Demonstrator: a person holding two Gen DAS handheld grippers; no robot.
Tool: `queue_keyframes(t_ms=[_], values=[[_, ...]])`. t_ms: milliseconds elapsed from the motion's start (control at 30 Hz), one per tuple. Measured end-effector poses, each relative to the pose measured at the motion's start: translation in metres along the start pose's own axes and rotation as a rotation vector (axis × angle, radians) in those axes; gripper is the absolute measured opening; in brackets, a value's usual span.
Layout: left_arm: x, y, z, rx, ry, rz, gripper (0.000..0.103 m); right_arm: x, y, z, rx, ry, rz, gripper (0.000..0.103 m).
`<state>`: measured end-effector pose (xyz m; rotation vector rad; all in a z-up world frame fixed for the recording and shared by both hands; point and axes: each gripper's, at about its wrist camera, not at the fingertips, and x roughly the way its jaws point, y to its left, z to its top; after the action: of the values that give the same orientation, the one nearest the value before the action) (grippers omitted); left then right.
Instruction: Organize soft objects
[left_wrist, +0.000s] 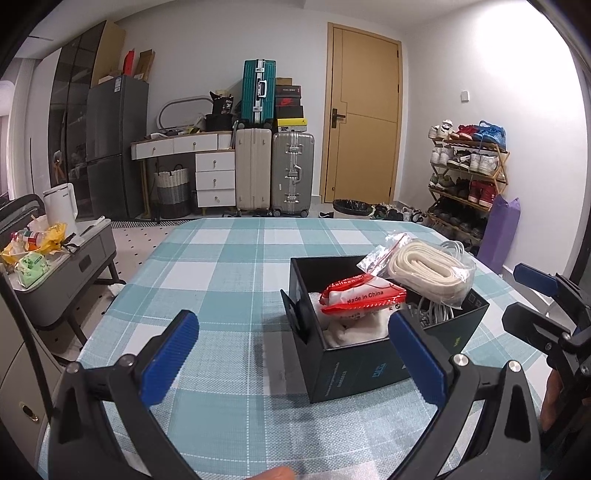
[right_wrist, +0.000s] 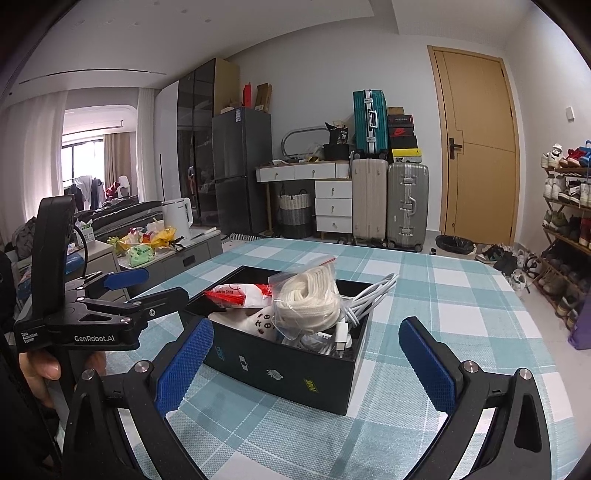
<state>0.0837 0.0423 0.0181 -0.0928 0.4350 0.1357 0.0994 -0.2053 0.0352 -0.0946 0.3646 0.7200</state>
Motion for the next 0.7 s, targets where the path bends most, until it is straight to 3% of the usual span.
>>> queue_keyframes(t_ms=[700], values=[[-0.0010,0.0006,0.0001,-0.002,0.001,0.001,0.103,-0.0006,-0.0005,-0.0010,0.003,0.002,0.001,0.102]])
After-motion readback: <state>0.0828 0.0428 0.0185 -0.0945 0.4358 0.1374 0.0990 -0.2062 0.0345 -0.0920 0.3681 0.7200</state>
